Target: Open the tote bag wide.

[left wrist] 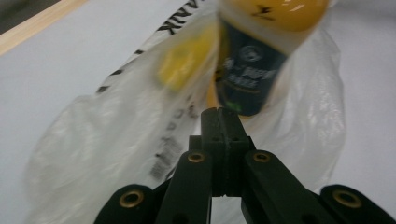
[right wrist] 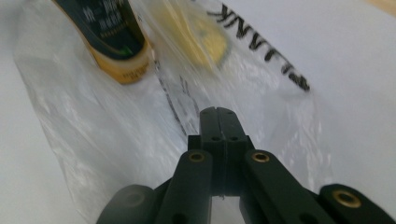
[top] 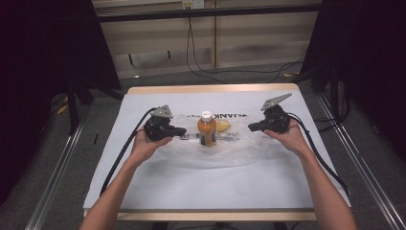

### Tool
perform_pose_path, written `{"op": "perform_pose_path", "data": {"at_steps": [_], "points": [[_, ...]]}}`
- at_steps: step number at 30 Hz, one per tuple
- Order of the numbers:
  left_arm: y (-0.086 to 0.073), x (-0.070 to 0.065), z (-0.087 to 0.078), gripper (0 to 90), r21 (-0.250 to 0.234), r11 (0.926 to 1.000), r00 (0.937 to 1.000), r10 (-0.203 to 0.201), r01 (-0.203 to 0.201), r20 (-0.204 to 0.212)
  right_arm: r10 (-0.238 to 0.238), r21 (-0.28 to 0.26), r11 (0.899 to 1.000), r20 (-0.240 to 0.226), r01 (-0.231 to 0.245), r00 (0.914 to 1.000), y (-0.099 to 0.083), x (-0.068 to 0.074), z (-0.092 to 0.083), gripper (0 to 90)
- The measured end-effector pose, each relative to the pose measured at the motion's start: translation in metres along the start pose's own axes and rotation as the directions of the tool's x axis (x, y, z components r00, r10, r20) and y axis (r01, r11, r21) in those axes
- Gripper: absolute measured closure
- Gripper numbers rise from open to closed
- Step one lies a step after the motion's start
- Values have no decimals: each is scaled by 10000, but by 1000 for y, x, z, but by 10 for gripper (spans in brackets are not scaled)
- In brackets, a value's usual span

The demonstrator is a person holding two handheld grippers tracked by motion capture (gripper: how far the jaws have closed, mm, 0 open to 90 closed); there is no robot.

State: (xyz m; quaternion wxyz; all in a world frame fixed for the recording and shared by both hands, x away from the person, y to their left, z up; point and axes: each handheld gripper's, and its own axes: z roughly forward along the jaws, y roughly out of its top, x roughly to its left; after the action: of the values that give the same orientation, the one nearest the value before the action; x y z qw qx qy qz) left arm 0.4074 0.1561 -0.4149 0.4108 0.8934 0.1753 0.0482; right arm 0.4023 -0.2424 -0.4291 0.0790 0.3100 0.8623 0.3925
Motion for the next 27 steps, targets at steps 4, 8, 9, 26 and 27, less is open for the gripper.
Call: {"op": "perform_pose_path", "data": {"at_steps": [4, 8, 9, 26, 27], "points": [[-3, -12, 13, 900, -94, 9999, 9993, -105, 108, 363, -284, -31, 9996, -33, 284, 9996, 17, 7, 1, 900], [-9, -13, 25, 900, 295, 9991, 9980, -327, 311, 549, -630, -92, 9980, -169, 629, 9979, 37, 15, 9, 900], [-11, -14, 29, 900, 287, 9988, 9974, -410, 394, 589, -714, -108, 9974, -248, 711, 9971, 42, 17, 13, 900], [-23, -21, 70, 900, 1365, 9895, 9945, -598, 477, 856, -496, 2084, 9762, -548, 600, 9973, 56, 13, 100, 900], [-22, -22, 69, 900, 1475, 9883, 9946, -521, 384, 900, -340, 2192, 9747, -515, 445, 9981, 56, 12, 102, 900]]}}
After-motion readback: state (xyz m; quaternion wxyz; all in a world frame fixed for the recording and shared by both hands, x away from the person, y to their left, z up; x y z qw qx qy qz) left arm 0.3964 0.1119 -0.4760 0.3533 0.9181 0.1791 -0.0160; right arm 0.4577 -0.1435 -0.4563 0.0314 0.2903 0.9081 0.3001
